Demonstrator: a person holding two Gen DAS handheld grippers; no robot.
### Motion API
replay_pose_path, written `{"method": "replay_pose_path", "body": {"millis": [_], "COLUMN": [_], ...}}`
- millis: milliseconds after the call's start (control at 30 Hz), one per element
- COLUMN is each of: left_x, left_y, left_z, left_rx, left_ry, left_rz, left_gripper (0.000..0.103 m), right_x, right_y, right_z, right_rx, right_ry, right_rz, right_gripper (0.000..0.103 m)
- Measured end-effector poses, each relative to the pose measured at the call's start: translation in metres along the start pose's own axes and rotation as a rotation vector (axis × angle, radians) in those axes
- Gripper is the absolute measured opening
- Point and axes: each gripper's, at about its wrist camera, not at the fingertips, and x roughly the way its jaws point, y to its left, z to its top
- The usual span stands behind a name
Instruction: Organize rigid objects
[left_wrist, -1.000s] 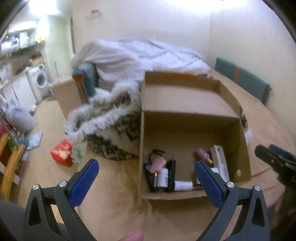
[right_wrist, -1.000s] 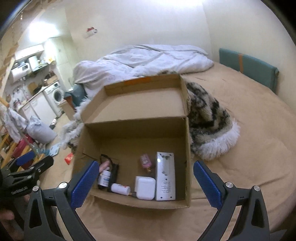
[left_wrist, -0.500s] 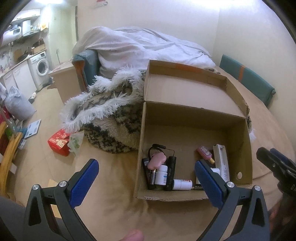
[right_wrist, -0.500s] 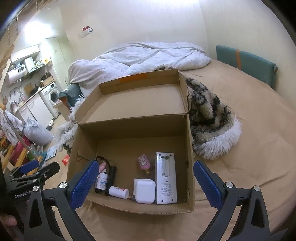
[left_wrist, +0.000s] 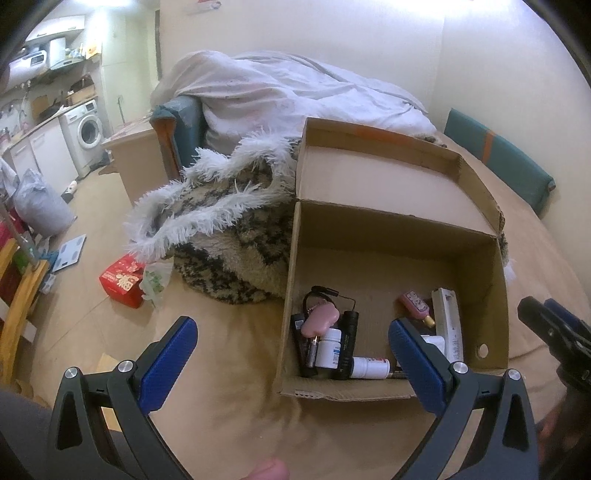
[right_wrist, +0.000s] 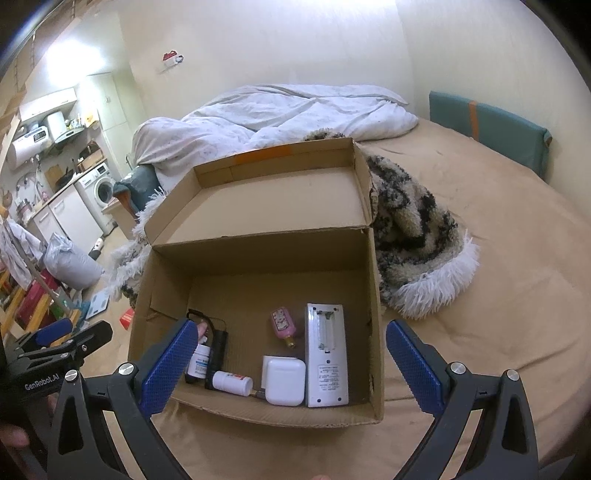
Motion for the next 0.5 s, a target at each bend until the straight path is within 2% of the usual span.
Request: {"method": "replay_pose_path", "body": {"millis": [500], "left_x": [0.0020], "left_y": [0.0014], "left_z": [0.0000], "left_rx": [0.003], "left_ry": [0.003], "left_rz": [0.004], "left_gripper": [0.103], "right_x": [0.0022], "right_y": [0.0011], "right_z": [-0.0020], "right_rx": [0.002], "right_ry": [0.024], "right_rz": [-0.007], "right_gripper": [0.103]}}
